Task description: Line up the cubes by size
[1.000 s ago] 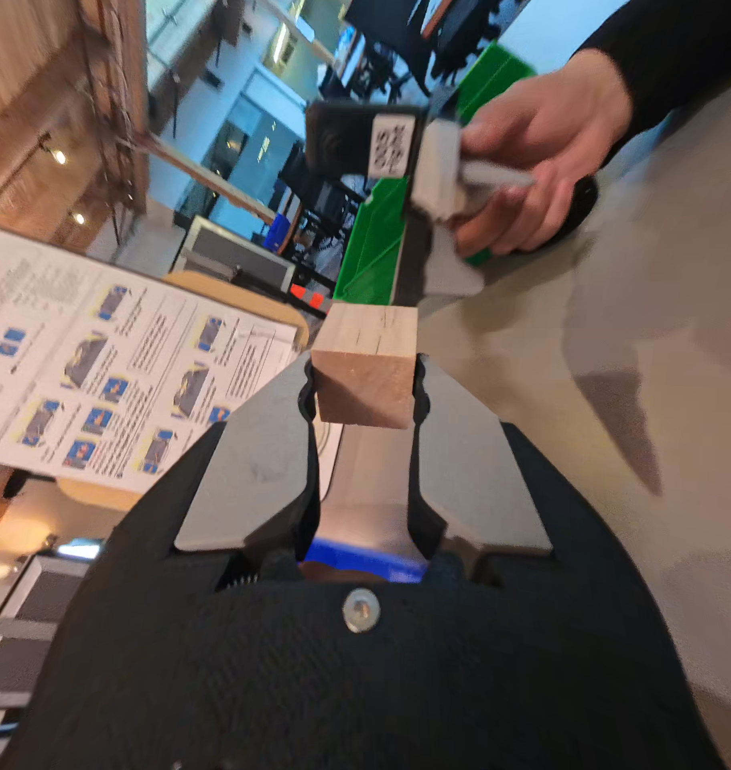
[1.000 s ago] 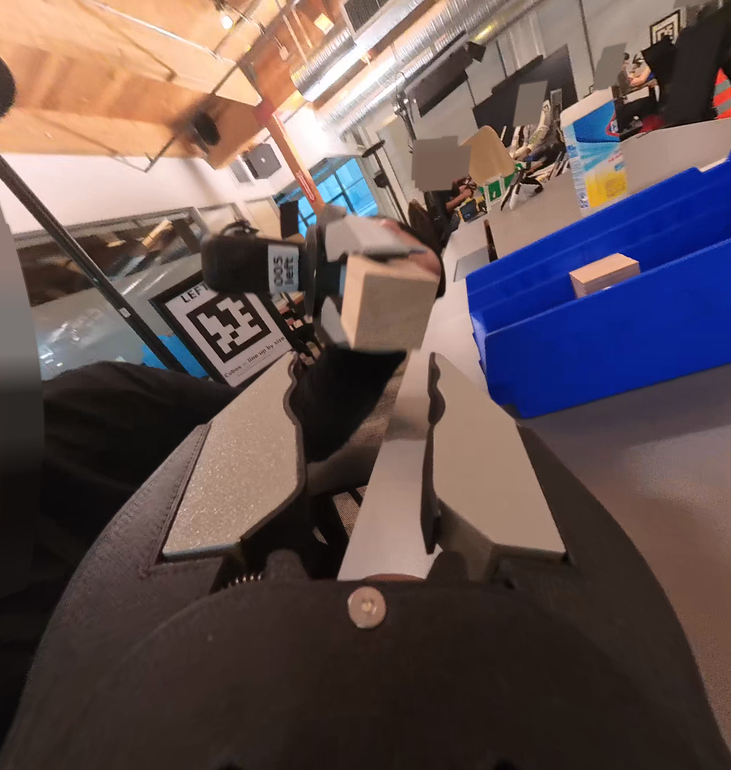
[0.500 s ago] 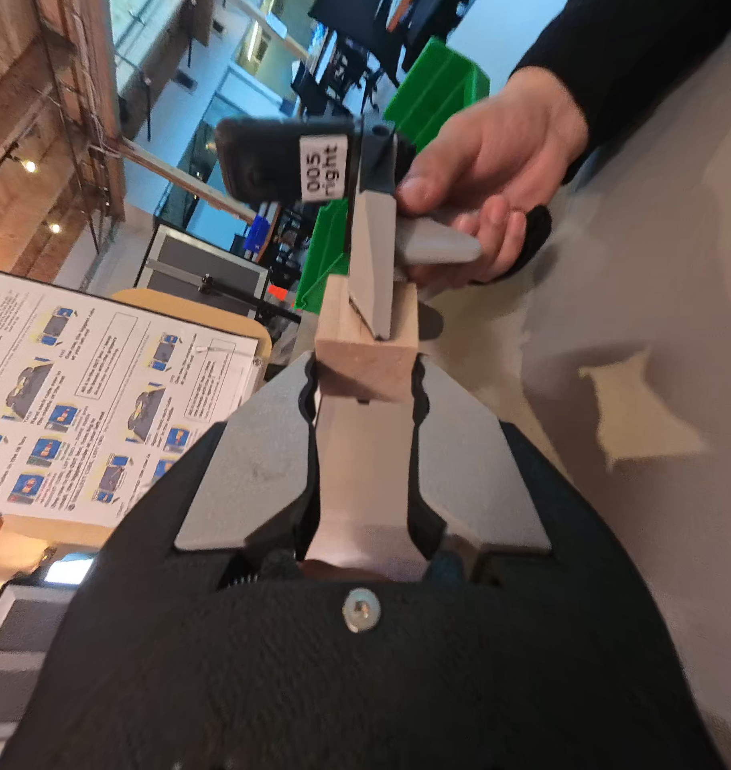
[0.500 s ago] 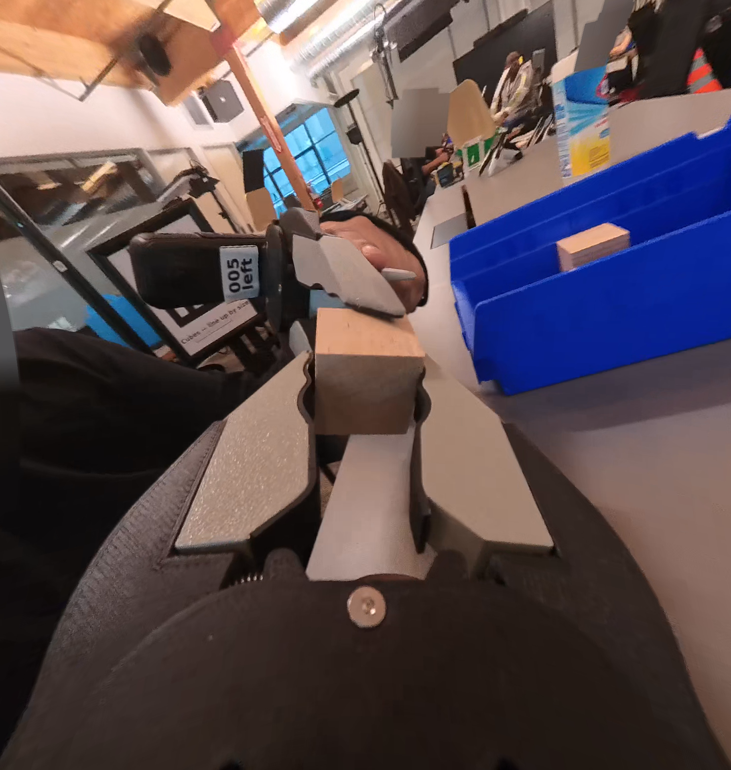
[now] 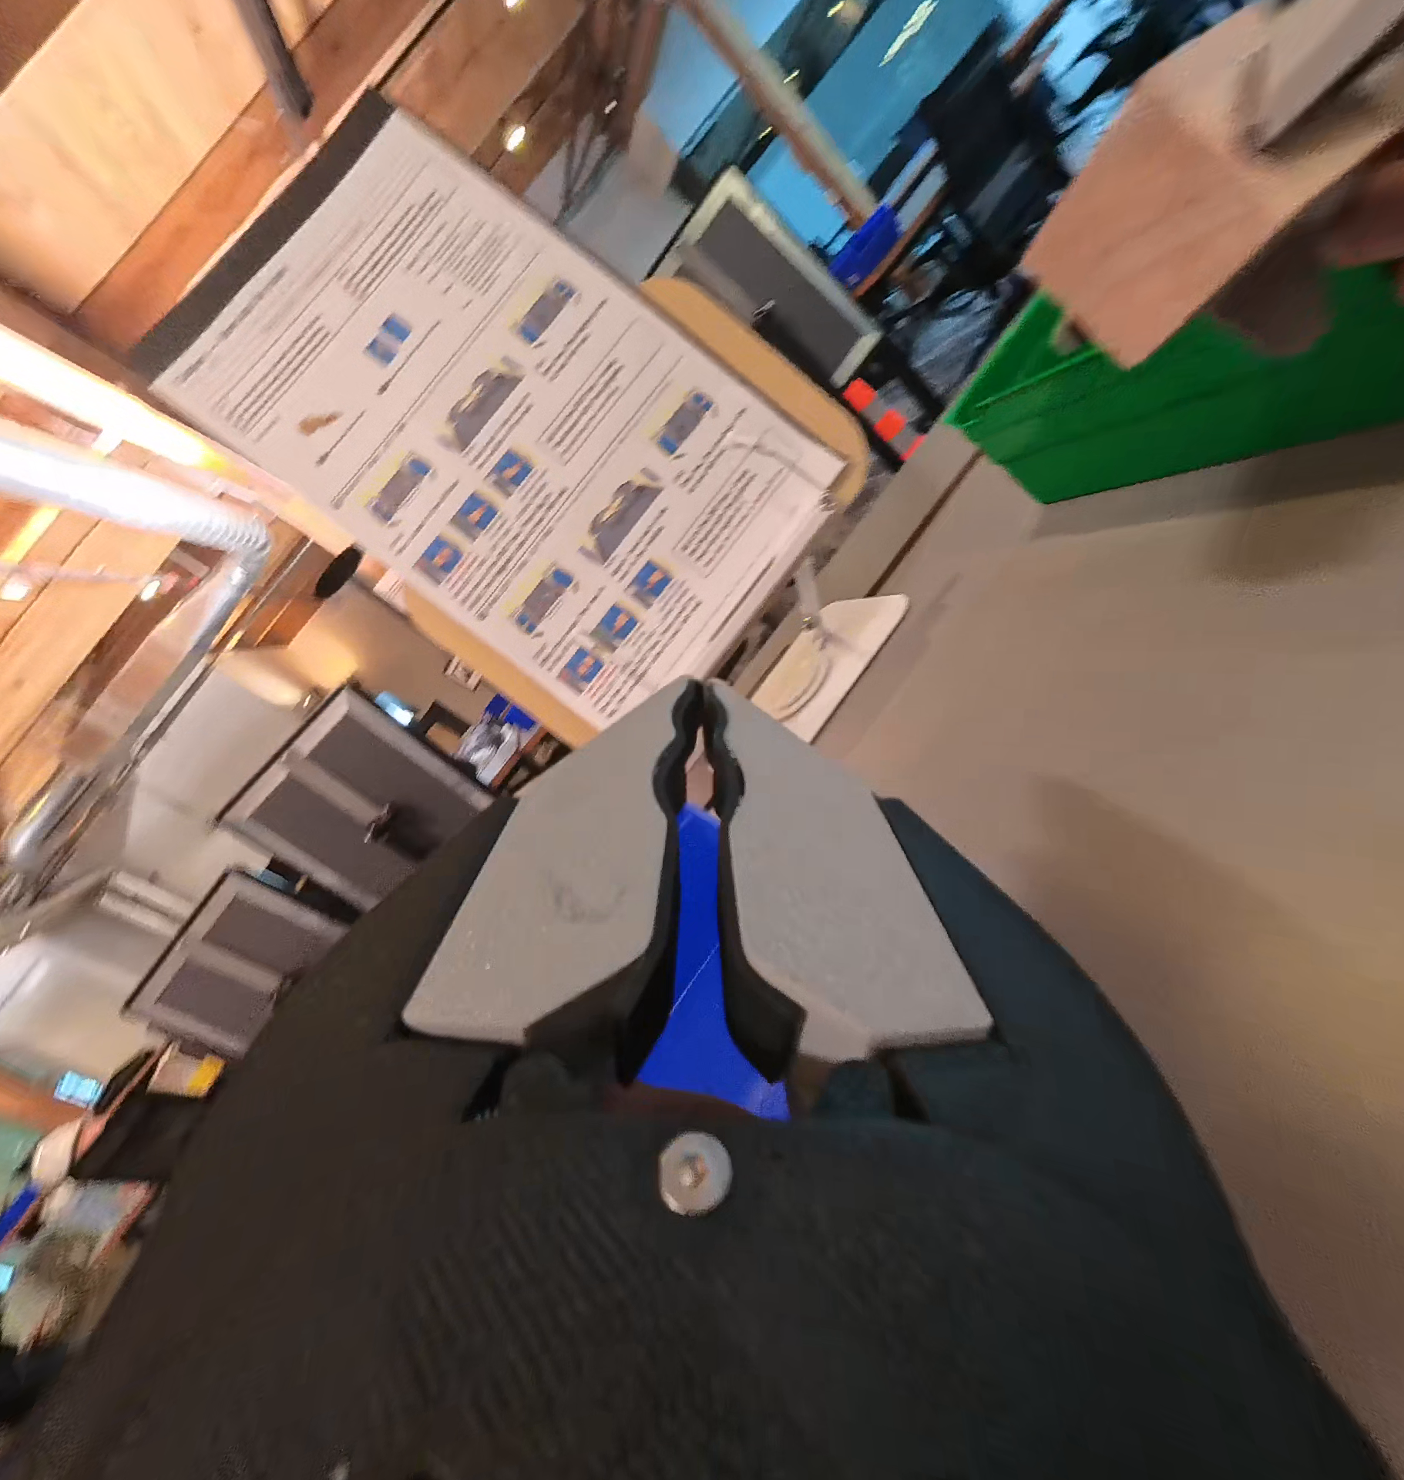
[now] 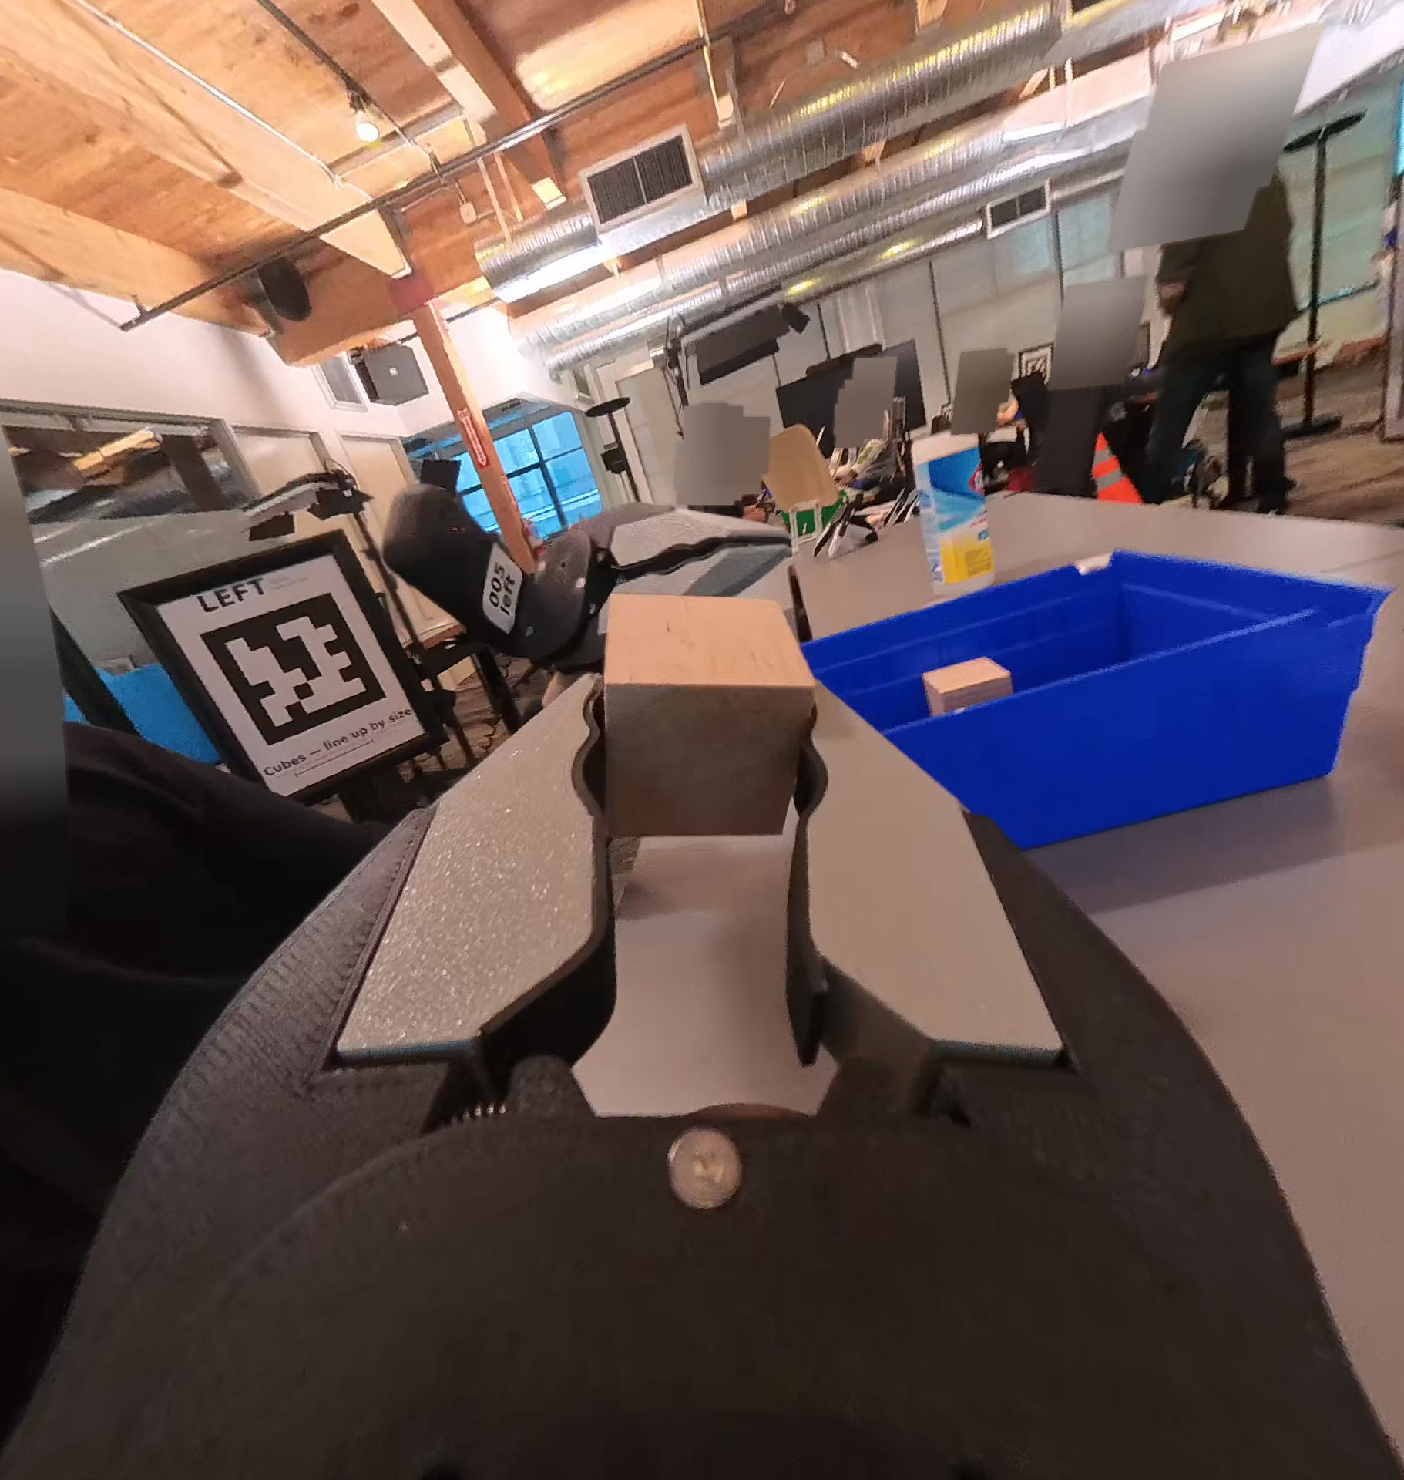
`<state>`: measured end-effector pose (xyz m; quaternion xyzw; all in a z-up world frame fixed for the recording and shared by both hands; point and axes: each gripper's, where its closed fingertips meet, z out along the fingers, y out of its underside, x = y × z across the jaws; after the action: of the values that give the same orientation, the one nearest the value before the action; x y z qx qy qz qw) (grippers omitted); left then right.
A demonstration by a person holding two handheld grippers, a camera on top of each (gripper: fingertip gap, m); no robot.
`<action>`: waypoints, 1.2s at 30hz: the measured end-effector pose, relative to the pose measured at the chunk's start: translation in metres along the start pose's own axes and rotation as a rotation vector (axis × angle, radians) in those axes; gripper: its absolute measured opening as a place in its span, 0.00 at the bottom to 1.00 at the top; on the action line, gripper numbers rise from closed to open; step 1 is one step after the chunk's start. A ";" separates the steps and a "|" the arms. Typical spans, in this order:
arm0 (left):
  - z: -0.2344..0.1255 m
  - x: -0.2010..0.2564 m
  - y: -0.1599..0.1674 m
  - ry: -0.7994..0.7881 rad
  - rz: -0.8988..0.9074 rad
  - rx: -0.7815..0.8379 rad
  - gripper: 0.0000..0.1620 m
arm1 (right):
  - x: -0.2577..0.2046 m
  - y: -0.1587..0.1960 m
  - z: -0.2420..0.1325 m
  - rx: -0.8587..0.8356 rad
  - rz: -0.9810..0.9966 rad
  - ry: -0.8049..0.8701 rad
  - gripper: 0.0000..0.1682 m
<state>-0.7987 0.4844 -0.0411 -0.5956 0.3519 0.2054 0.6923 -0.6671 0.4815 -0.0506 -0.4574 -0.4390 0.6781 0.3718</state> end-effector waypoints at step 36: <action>0.020 0.007 0.073 0.048 -0.352 -0.321 0.00 | 0.156 0.004 -0.270 -0.837 -0.433 1.158 0.26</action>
<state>-0.8406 0.5175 -0.0946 -0.7548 0.2218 0.1209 0.6053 -0.4598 0.6906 -0.1528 -0.7479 -0.4745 0.0164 0.4639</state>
